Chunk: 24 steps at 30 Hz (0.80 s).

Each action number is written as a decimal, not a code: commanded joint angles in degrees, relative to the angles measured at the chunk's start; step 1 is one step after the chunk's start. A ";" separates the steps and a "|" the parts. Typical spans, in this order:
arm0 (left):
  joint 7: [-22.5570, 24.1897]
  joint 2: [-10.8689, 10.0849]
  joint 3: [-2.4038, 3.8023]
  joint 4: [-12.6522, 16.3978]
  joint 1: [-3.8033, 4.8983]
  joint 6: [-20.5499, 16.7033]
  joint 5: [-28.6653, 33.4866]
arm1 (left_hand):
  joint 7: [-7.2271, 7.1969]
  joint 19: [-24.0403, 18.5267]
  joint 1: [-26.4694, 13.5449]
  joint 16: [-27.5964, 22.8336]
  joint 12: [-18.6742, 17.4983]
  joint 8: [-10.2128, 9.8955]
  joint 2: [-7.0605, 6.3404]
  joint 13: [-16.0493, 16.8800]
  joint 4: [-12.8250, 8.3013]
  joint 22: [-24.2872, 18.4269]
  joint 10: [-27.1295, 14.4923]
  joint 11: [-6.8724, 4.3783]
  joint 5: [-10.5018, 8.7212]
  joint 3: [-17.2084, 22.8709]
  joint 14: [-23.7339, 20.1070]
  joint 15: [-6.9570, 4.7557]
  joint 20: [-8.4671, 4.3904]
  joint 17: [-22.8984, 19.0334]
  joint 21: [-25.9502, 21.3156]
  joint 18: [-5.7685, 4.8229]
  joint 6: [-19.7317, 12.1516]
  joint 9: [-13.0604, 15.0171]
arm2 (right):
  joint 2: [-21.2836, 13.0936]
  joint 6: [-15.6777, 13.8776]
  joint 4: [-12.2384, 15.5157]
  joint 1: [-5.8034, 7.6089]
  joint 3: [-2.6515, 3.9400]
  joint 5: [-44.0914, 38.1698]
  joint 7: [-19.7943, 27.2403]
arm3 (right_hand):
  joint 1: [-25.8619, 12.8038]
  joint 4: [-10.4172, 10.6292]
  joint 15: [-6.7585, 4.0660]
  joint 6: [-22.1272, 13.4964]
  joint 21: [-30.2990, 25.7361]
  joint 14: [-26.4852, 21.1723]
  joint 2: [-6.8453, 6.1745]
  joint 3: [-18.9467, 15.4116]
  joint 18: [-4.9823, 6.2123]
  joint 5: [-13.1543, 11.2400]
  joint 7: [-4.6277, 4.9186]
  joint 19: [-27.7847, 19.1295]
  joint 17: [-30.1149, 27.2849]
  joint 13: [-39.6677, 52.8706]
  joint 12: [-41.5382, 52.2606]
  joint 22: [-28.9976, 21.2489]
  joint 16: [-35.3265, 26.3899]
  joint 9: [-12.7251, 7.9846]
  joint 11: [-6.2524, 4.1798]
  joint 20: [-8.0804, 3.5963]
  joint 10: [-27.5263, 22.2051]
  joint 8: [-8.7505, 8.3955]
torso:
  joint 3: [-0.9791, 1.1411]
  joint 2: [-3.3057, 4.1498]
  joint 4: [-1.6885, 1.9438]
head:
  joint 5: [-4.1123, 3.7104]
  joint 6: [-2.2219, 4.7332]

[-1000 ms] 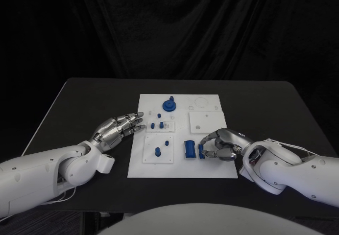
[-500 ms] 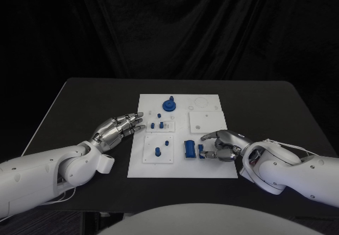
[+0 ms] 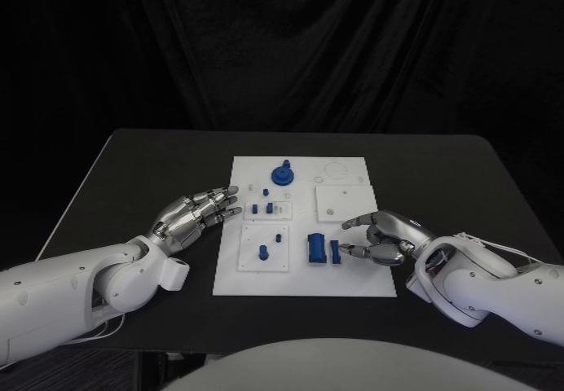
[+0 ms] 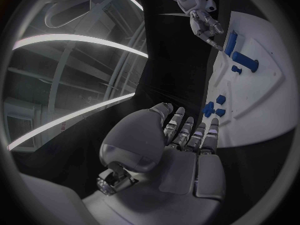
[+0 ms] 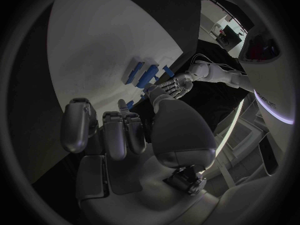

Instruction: Assemble the parts on the task board

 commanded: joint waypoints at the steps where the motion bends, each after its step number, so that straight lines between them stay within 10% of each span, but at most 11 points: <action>1: 3.42 -0.77 0.05 1.72 -0.06 -1.93 0.03 | 1.05 0.17 -0.27 0.35 0.46 0.28 -0.49 0.09 -0.02 -0.25 0.05 0.54 0.27 0.48 0.17 0.08 -0.14 0.06 0.10 -1.14 0.56 0.10 | -0.92 -9.06 0.70 0.27 0.10 4.50 8.10 | 0.70 0.55 0.56 4.89 -0.06 4.11 0.38 -0.16 0.91 1.27 0.05 2.08 5.51 15.07 0.31 9.68 -0.22 0.56 0.59 0.19 5.97 0.93 | 0.00 -0.02 0.03 | -0.02 0.00; 5: 5.08 -1.85 0.12 3.31 0.19 -3.56 0.03 | 1.09 -0.22 -0.28 0.35 0.60 0.40 -0.78 0.10 -0.13 -0.70 0.18 0.71 0.31 0.78 0.12 0.06 -0.21 0.05 -0.07 -1.08 0.91 0.16 | -1.21 -13.32 0.55 1.33 0.13 11.08 14.53 | 0.95 1.53 0.37 7.61 -3.60 3.29 0.37 -0.47 1.64 3.07 -0.30 1.07 2.06 15.07 0.31 8.53 -1.36 0.07 0.32 0.23 5.97 1.35 | 0.02 -0.12 -0.03 | 0.17 0.00; 10: 6.94 -2.85 0.20 4.85 1.47 -5.67 0.03 | 1.01 -2.35 -0.99 -0.17 0.54 0.41 -1.78 0.07 0.42 -2.65 0.16 0.51 0.24 1.61 -0.70 -1.32 -1.06 -0.09 -0.95 0.00 0.86 0.10 | -0.47 -13.76 -1.02 2.71 0.14 28.64 28.58 | 2.39 5.12 0.71 10.09 -36.84 -8.80 0.64 -0.11 6.81 3.97 -0.30 -11.42 -26.04 13.45 -1.25 -3.86 -15.74 -1.86 0.46 0.59 3.18 0.62 | -0.03 -0.28 -0.11 | 0.50 0.00; 11: 7.25 -2.96 0.21 5.14 1.84 -6.00 0.03 | 0.96 -3.69 -2.05 -0.81 0.38 0.23 -2.15 0.05 1.88 -3.98 -0.01 0.33 -0.06 1.21 -1.50 -2.41 -2.03 -0.23 -1.27 0.28 0.12 -0.07 | -0.24 -12.72 -1.51 2.85 0.13 32.71 31.49 | 2.68 5.54 1.11 10.24 -41.53 -12.81 0.79 0.20 7.35 3.95 -0.21 -14.17 -32.26 10.81 -4.06 -5.89 -19.84 -2.01 0.75 0.83 -1.63 0.57 | -0.04 -0.29 -0.12 | 0.53 0.00; 14: 7.99 -3.06 0.22 5.68 2.87 -6.54 0.03 | 0.72 -5.16 -3.26 -1.81 0.04 -0.10 -2.83 0.01 4.10 -5.71 -0.32 -0.17 -0.34 0.16 -2.59 -3.43 -3.34 -0.46 -1.53 0.06 -1.08 -0.34 | 0.38 -9.35 -2.81 3.08 0.07 41.95 37.63 | 4.95 8.70 4.40 9.45 -56.61 -31.45 1.40 3.04 7.07 5.15 1.26 -26.91 -48.56 -12.76 -31.82 -15.26 -37.13 -3.20 3.39 3.76 -43.14 -0.01 | -0.11 -0.71 -0.21 | 0.60 0.00; 16: 8.50 -2.96 0.23 5.91 3.47 -6.90 0.03 | 0.51 -5.79 -3.54 -2.47 -0.42 -0.42 -3.30 -0.05 5.01 -6.56 -0.64 -0.64 -0.45 -0.59 -3.19 -4.00 -4.06 -0.62 -1.66 -0.10 -2.22 -0.56 | 0.88 -6.66 -3.80 3.17 -0.01 47.29 41.27 | 5.66 10.54 6.50 8.61 -62.41 -37.08 0.95 4.09 6.71 5.13 2.63 -31.55 -51.63 -18.98 -38.66 -20.18 -41.67 -3.76 4.75 5.61 -47.63 0.23 | -0.13 -0.99 -0.27 | 0.66 0.00; 17: 8.76 -2.86 0.23 5.96 3.69 -7.12 0.03 | 0.35 -6.16 -3.67 -2.92 -0.83 -0.63 -3.51 -0.11 5.45 -7.11 -0.92 -0.98 -0.50 -1.02 -3.57 -4.46 -4.53 -0.74 -1.76 -0.12 -2.91 -0.70 | 1.13 -5.26 -4.28 3.20 -0.04 49.22 42.78 | 5.04 11.04 10.21 5.61 -67.94 -46.00 1.01 4.12 5.24 5.08 2.81 -37.69 -54.56 -24.02 -45.22 -24.53 -46.73 -4.61 7.60 7.81 -54.22 3.06 | -0.14 -1.21 -0.34 | 0.81 0.00; 20: 9.59 -2.30 0.22 5.77 4.06 -7.68 0.03 | -2.23 -7.25 -4.45 -5.05 -2.97 -1.98 -3.71 -0.36 8.21 -8.68 -2.49 -2.11 -0.73 -3.28 -5.10 -6.33 -6.38 -1.34 -2.01 -0.13 -8.31 -1.78 | 1.80 -1.45 -5.54 3.23 -0.14 52.48 46.32 | 4.93 11.22 12.61 4.62 -69.51 -52.37 1.38 3.52 4.93 5.33 3.48 -42.57 -58.70 -32.95 -51.19 -32.31 -49.68 -5.20 10.21 10.61 -58.13 3.43 | -0.09 -1.82 -0.54 | 0.99 0.00; 22: 10.21 -1.56 0.21 5.28 4.20 -7.94 0.03 | -2.85 -7.46 -4.32 -5.44 -3.78 -2.27 -3.68 -0.44 9.25 -9.05 -3.09 -2.87 -0.77 -4.33 -5.31 -7.06 -7.06 -1.48 -2.05 -0.09 -10.39 -2.23 | 2.21 1.05 -6.38 3.18 -0.20 53.78 48.25 | 3.17 11.21 15.89 2.17 -68.89 -59.94 1.34 1.49 2.42 8.63 1.96 -56.67 -61.99 -38.77 -56.64 -40.56 -54.33 -5.86 13.63 10.56 -64.60 2.58 | 0.04 -2.46 -0.84 | 1.21 0.00; 23: 10.50 -1.17 0.19 4.97 4.25 -7.98 0.03 | -3.50 -7.70 -4.00 -5.52 -4.78 -2.49 -3.64 -0.57 10.19 -9.54 -3.83 -3.95 -0.78 -5.47 -5.35 -7.96 -7.93 -1.52 -2.13 -0.05 -12.39 -2.68 | 2.37 2.03 -6.73 3.10 -0.22 54.22 48.90 | 3.09 11.25 16.35 -4.89 -70.25 -64.95 1.39 0.29 1.27 9.56 0.18 -66.58 -63.92 -41.70 -59.41 -50.19 -57.45 -6.80 13.15 11.00 -68.66 0.63 | 0.12 -2.86 -1.04 | 1.41 0.00; 24: 10.92 -0.64 0.17 4.54 4.29 -8.02 0.03 | -4.17 -7.88 -3.61 -5.52 -5.54 -2.63 -3.54 -0.65 10.45 -9.94 -4.43 -4.54 -0.74 -6.32 -5.35 -8.58 -8.70 -1.52 -2.20 -0.16 -13.97 -3.04 | 2.58 3.11 -7.16 2.97 -0.24 54.72 49.59 | 4.07 11.01 13.92 -17.49 -71.72 -74.11 1.69 -1.40 1.08 9.47 -3.65 -77.98 -67.89 -46.00 -62.53 -63.05 -65.52 -7.78 11.03 11.33 -75.36 -0.96 | 0.15 -3.09 -1.15 | 1.49 0.00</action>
